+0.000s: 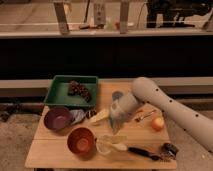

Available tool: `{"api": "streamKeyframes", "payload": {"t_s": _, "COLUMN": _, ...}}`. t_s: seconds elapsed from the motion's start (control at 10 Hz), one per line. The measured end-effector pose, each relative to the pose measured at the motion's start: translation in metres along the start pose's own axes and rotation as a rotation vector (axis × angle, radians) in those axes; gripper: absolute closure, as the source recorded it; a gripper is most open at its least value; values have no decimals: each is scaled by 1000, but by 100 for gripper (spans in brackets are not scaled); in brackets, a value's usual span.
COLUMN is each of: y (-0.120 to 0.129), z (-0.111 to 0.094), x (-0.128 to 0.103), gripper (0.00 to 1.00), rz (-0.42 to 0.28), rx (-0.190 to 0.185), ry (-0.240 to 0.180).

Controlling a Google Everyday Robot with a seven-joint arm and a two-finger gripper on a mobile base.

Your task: Place banana in paper cup

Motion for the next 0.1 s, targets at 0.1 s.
{"api": "streamKeyframes", "payload": {"t_s": 0.1, "y": 0, "z": 0, "x": 0, "gripper": 20, "rz": 0, "rx": 0, "ry": 0}}
